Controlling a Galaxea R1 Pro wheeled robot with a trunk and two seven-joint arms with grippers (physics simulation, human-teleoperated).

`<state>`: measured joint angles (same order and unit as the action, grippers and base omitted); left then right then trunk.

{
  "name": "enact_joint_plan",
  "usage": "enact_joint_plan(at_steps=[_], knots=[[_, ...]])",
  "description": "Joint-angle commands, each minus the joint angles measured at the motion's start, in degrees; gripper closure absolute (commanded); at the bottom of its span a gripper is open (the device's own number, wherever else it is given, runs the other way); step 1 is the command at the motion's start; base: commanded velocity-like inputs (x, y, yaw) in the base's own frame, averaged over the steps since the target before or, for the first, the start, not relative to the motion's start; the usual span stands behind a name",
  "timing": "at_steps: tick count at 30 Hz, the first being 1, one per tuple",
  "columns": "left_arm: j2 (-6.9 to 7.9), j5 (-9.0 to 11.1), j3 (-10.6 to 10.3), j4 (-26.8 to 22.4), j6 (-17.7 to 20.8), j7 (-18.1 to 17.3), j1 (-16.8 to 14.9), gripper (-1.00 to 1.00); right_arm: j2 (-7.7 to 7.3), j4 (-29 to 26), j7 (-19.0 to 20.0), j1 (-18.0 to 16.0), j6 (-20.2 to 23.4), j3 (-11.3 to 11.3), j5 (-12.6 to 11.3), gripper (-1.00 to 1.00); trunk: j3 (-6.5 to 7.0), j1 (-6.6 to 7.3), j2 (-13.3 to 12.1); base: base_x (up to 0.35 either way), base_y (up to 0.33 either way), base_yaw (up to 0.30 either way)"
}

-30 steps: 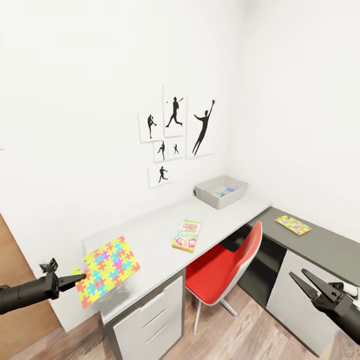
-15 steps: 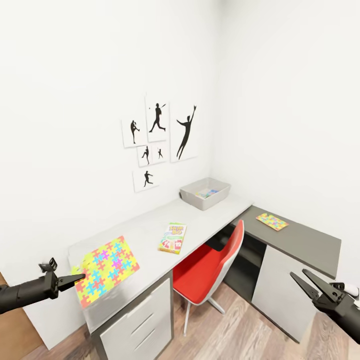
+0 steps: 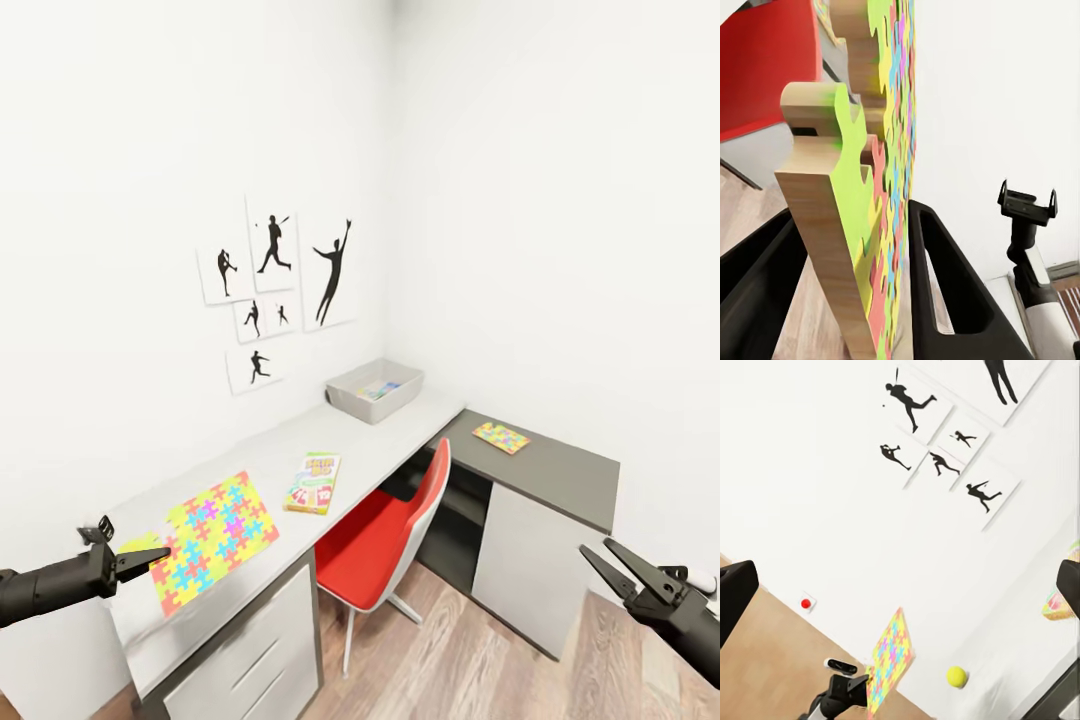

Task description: Put all the toys in the child's room - the three board games (two on the bed and one on the table), the two jigsaw puzzles on the table, and the tennis ball on the table - inside the toy box on the table in the child's room.

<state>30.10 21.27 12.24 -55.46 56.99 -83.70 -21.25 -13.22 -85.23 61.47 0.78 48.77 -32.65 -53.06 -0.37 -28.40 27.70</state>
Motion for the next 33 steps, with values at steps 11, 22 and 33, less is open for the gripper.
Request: enact_joint_plan(at_steps=[11,22,33], knots=[[0.05,0.1,0.0,0.0,0.5,-0.1,0.0,1.0,-0.05,0.4,-0.1,0.0,0.4,0.0,-0.3,-1.0,2.22,2.4,-4.4,0.0,0.0,-0.267],[0.04,0.2,0.0,0.0,0.6,-0.2,0.0,1.0,0.02,0.4,-0.2,0.0,1.2,0.0,-0.2,-1.0,2.41,2.62,-4.8,0.0,0.0,-0.277],[0.03,0.2,0.3,0.0,0.6,-0.2,0.0,1.0,0.03,0.5,-0.2,0.0,1.5,-0.1,-0.1,-1.0,2.41,2.62,-4.8,0.0,0.0,-0.278]])
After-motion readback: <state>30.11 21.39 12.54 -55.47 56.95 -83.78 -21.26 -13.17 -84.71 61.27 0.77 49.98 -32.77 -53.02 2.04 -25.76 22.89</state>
